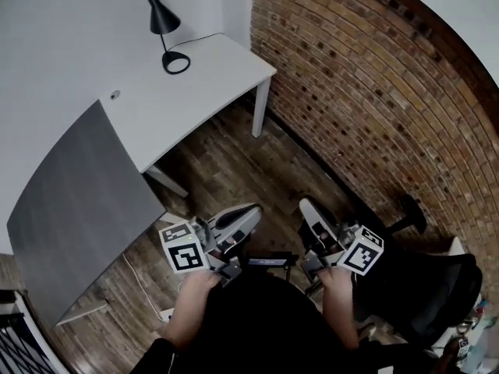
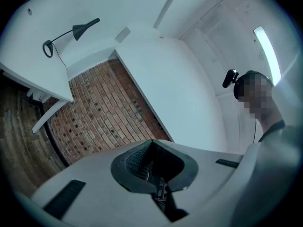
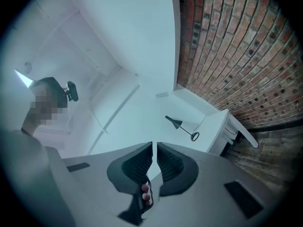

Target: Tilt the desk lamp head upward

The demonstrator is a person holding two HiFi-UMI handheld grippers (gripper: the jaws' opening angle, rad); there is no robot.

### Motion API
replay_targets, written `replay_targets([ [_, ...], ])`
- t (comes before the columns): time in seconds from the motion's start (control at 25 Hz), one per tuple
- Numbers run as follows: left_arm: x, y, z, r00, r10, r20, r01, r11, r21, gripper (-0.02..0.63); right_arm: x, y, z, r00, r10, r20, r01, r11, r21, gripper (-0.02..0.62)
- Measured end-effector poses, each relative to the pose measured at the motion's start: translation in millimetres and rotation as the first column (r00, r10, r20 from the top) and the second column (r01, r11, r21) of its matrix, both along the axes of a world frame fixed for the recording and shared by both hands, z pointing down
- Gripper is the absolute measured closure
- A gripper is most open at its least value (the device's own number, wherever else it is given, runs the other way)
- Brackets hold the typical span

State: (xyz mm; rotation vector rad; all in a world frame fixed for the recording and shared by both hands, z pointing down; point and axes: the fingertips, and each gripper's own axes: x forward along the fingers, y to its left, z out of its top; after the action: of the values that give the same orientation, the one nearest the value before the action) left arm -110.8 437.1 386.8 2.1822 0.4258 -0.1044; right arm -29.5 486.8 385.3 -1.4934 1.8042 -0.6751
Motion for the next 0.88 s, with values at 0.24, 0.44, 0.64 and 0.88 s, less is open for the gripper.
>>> replay_targets([
  [0.24,44,-54,-9,1.000,0.017,0.000,-0.017,1.000,-0.021,0.594,34,-61,-9,1.000,-0.014,0.022,0.015,0.999,-0.028,0.578],
  [0.44,41,-104,-2,1.000,0.014,0.006,-0.014,0.998,-0.059,0.594,27,-111,-2,0.999,-0.035,0.013,0.036,0.998,-0.057,0.578],
  [0.64,41,-145,2,1.000,0.011,0.011,-0.010,0.998,-0.070,0.594,24,-147,1,0.999,-0.051,0.007,0.052,0.997,-0.064,0.578],
  [0.88,47,-175,4,0.998,-0.051,0.025,0.052,0.996,-0.067,0.594,32,-182,3,0.993,-0.114,0.008,0.114,0.991,-0.072,0.578],
])
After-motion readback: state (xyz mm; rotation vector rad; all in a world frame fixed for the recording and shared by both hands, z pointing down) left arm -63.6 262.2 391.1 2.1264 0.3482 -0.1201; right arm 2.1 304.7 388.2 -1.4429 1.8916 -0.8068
